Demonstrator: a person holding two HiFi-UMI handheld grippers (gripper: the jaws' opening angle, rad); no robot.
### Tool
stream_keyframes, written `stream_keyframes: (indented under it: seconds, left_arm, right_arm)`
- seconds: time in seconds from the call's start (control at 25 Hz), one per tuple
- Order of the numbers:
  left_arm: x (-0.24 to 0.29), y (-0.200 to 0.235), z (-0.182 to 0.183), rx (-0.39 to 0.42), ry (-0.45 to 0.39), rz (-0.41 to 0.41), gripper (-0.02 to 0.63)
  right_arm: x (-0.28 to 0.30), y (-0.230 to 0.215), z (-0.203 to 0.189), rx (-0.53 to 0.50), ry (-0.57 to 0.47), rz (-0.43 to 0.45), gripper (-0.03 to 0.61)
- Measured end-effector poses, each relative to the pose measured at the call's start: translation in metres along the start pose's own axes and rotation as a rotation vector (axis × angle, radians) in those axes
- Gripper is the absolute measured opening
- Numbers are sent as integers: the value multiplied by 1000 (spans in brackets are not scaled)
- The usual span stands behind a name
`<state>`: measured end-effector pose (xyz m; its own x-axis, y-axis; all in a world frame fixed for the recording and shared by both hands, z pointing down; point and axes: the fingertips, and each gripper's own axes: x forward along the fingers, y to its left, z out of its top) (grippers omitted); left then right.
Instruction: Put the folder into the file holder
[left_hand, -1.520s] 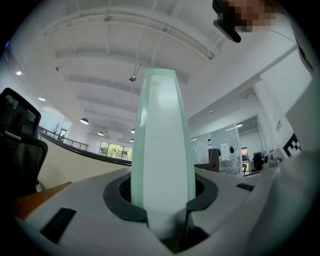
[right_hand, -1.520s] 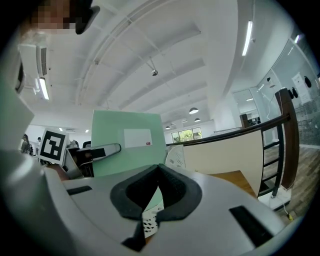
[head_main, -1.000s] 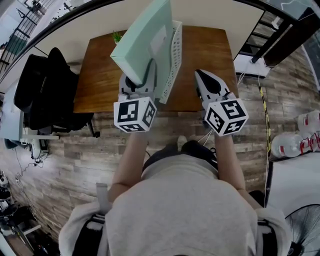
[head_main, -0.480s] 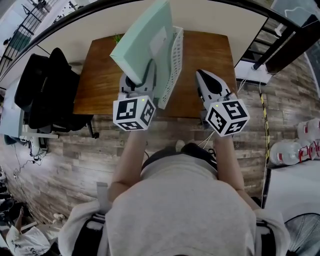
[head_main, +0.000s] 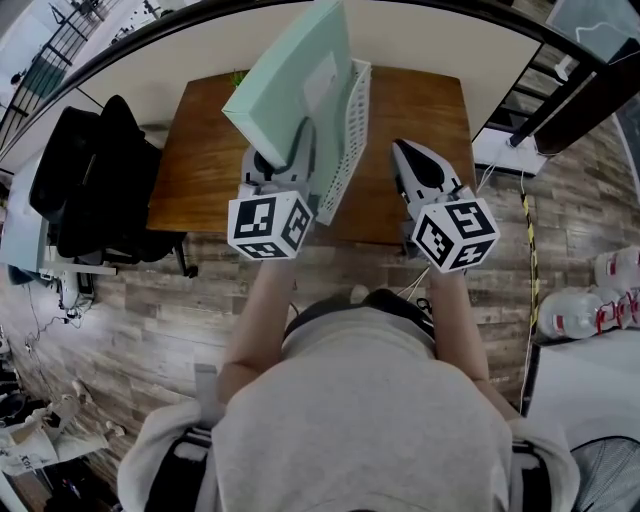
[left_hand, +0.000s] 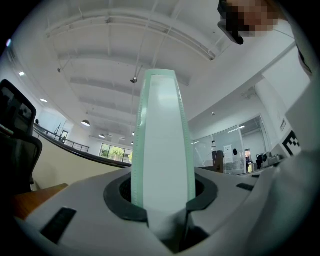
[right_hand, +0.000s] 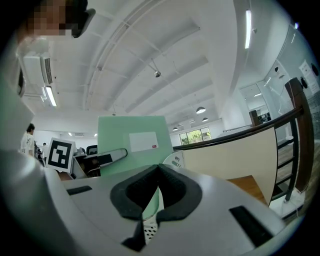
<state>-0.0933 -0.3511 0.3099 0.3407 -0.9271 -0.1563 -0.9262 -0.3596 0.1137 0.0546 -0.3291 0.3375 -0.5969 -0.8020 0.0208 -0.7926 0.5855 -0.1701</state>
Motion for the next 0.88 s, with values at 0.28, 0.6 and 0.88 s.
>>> stream_keyframes:
  seconds: [0.28, 0.6, 0.88]
  left_arm:
    - [6, 1, -6, -38, 4, -4, 173]
    - [8, 10, -10, -64, 4, -3, 173]
    - [11, 15, -11, -87, -1, -18, 173]
  right_arm:
    - [7, -4, -2, 1, 8, -2, 9]
    - [14, -3, -7, 8, 18, -2, 9]
    - [17, -5, -13, 19, 32, -4, 9]
